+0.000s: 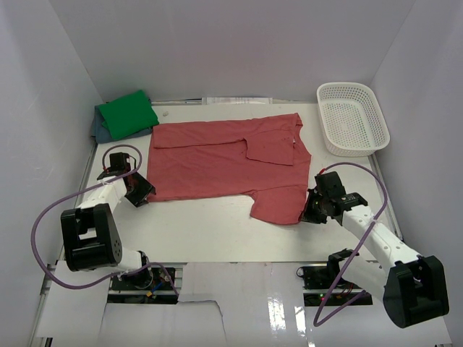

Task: Fold and stack the t-shirts
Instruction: Grap the side of the flattened tshirt closest away from the robot with both arms

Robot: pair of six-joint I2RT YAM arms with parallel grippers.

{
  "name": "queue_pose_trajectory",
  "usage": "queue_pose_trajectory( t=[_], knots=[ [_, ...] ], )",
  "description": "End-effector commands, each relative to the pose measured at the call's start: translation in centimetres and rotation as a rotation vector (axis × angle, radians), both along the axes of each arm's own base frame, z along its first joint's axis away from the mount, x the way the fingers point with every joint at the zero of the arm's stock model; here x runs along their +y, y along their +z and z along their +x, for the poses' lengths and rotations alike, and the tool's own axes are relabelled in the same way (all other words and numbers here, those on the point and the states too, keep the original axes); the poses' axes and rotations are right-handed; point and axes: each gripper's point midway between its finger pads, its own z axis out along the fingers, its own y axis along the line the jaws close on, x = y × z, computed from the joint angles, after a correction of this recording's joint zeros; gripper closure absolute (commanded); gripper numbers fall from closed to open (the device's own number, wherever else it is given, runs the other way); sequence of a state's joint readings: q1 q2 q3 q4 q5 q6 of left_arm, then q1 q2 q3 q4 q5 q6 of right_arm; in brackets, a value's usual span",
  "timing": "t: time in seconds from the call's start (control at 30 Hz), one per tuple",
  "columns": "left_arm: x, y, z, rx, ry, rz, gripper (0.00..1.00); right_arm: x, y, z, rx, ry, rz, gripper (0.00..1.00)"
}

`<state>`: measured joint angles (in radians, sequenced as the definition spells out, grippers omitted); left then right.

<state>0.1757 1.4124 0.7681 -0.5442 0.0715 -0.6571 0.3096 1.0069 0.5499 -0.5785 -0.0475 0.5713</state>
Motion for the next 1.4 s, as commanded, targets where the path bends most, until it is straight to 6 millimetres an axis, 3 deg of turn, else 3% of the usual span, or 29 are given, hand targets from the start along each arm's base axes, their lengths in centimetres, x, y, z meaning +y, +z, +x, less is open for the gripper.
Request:
queue_pose_trajectory(
  t=[0.0, 0.1, 0.27, 0.57, 0.77, 0.93, 1.07, 1.23, 1.37],
  knots=[
    [0.4, 1.2, 1.6, -0.053, 0.021, -0.002, 0.46, -0.1, 0.5, 0.1, -0.025, 0.008, -0.005, 0.92],
    [0.6, 0.8, 1.5, -0.039, 0.038, 0.003, 0.46, -0.2, 0.5, 0.0, -0.026, 0.008, -0.007, 0.92],
    [0.2, -0.3, 1.3, -0.022, 0.049, -0.022, 0.55, -0.1, 0.4, 0.0, -0.025, 0.009, -0.003, 0.92],
    [-0.3, -1.2, 0.8, 0.009, 0.036, -0.044, 1.0, 0.1, 1.1, 0.0, -0.038, 0.019, 0.008, 0.92],
    [-0.4, 0.1, 1.0, -0.019, 0.025, -0.049, 1.0, 0.4, 3.7, 1.0, -0.09, 0.039, 0.016, 0.92],
    [-0.1, 3.1, 2.3, -0.07, 0.01, -0.029, 1.0, 0.7, 7.5, 2.5, -0.151, 0.065, 0.016, 0.92],
    [0.5, 4.6, 2.5, -0.084, -0.003, 0.003, 1.0, 0.9, 8.3, 2.7, -0.139, 0.099, 0.016, 0.92],
    [0.7, 4.6, 2.1, -0.088, 0.009, 0.004, 1.0, 0.9, 8.8, 2.7, -0.155, 0.107, 0.03, 0.92],
    [0.4, 4.7, 2.3, -0.092, 0.001, -0.017, 1.0, 1.1, 10.3, 3.7, -0.187, 0.12, 0.041, 0.92]
  ],
)
